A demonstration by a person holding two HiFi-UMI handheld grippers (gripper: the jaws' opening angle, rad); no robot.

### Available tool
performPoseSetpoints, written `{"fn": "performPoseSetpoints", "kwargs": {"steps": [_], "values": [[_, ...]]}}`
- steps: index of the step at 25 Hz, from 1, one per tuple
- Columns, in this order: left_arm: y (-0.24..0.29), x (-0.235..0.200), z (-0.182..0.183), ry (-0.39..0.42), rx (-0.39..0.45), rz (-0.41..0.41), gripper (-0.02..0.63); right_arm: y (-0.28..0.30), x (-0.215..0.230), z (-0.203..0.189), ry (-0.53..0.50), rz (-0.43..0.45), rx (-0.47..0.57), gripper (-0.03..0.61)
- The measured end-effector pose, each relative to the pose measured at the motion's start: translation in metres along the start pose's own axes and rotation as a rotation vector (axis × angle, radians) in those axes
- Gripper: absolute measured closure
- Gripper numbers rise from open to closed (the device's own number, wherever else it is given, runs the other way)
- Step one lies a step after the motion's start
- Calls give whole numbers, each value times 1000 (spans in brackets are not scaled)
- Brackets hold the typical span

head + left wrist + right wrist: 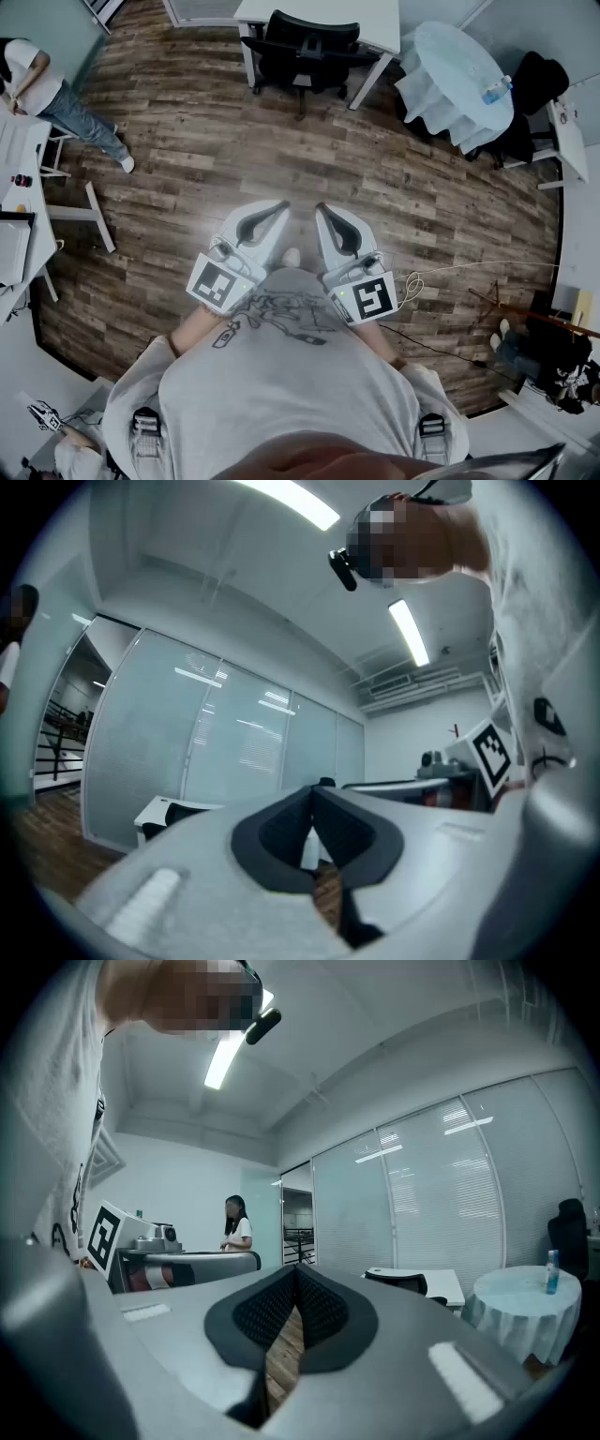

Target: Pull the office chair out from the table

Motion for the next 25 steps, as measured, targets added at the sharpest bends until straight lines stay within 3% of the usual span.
{"fn": "performPoseSetpoints", "kwargs": {"steps": [8, 11, 25], "values": [[18, 6, -2, 7, 8, -8, 613, -4, 15, -1, -1, 7, 0, 574], [26, 7, -6, -4, -24, 6, 612, -5, 23, -2, -1, 14, 2, 574], [44, 6, 5, 4, -9, 72, 613, 3, 48, 11, -11, 86, 33, 574]]}}
Point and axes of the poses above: the fingertips, and each gripper's own axes: y forward along the fingers, x to its right, z out of its top, the point moved 7 cm from there along -y, backward along the fingers, and after that the axes turned 5 degrees about -x, right-handed, at the moved point
